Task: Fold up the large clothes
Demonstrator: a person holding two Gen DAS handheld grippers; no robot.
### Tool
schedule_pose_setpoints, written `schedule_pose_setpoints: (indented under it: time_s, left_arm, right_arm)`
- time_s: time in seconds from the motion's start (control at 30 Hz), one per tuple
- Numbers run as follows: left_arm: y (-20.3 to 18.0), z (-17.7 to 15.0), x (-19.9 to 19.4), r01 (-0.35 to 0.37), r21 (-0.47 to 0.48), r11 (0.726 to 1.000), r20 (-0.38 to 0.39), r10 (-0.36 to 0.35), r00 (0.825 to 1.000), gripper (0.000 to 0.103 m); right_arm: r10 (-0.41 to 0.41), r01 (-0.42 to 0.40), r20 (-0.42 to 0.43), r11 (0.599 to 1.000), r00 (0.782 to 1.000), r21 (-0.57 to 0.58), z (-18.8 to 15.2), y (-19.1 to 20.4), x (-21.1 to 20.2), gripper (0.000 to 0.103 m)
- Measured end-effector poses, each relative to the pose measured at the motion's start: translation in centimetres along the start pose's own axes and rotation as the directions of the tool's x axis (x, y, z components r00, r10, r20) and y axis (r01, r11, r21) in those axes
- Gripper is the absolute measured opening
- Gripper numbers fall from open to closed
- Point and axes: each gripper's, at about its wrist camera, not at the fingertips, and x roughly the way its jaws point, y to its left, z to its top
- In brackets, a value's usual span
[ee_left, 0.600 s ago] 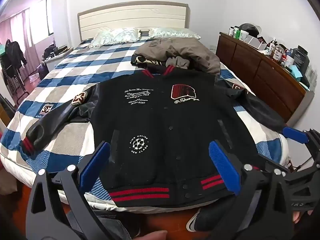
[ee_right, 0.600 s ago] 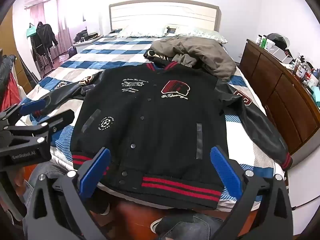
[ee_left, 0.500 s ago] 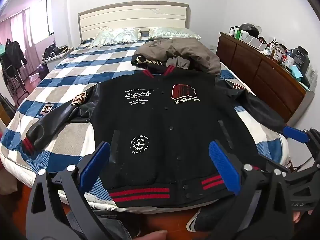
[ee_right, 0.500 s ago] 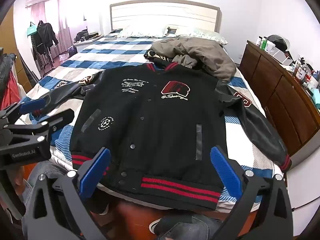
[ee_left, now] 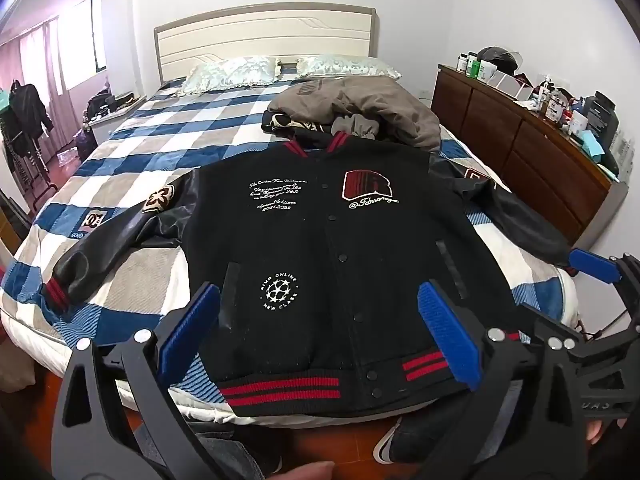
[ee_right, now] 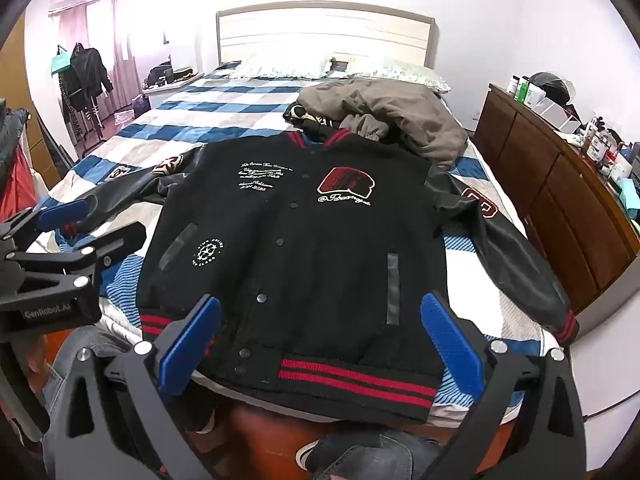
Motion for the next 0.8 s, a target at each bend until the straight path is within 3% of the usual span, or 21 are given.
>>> schedule_pose_setpoints:
  time_s: [0.8]
  left_arm:
    - [0.50,-0.13,-0.10,0.017,-0.007,1.000,-0.004,-0.017,1.000,0.097]
  right_arm:
    - [-0.001,0.001,-0.002,1.000,1.000,-0.002,-0.22,0.17,0.13,0.099]
